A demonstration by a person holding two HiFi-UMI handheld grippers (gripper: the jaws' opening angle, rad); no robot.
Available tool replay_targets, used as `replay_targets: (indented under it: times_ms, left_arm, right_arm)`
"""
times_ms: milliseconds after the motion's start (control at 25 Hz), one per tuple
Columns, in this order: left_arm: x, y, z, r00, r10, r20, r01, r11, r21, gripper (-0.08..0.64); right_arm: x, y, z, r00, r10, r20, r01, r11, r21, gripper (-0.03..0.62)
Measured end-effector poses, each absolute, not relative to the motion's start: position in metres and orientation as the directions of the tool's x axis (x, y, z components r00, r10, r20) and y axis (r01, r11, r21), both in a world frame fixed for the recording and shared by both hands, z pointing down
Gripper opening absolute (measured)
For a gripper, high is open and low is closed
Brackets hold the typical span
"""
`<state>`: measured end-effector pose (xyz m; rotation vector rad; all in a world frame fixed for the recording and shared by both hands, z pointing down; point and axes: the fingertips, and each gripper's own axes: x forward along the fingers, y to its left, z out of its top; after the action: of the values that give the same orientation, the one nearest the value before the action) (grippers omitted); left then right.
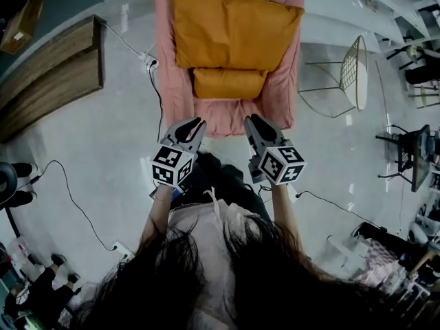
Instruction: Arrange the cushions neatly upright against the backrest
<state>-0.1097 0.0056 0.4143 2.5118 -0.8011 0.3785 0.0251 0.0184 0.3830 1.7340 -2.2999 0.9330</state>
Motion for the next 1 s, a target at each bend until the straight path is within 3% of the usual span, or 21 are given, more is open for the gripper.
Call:
replay_targets:
  times_ms: [440,1000]
  left_arm:
    - [-0.078,0.048,0.375,0.783,-0.523,0.336,-0.615,-0.731,0.296,0.048]
    - [-0.026,0.211,0.342,0.776,-0.562,0.286,-0.629,-0.715,0.306,0.048]
  right_arm:
    - [0.048,0.075,0.356,-0.377,-0.842,0.386,-0.899,0.233,-0.369,0.086]
    - [0.081,0.236,0.346,-0.442,-0.836,0.325,-0.868,0.307,-0.389,0.083]
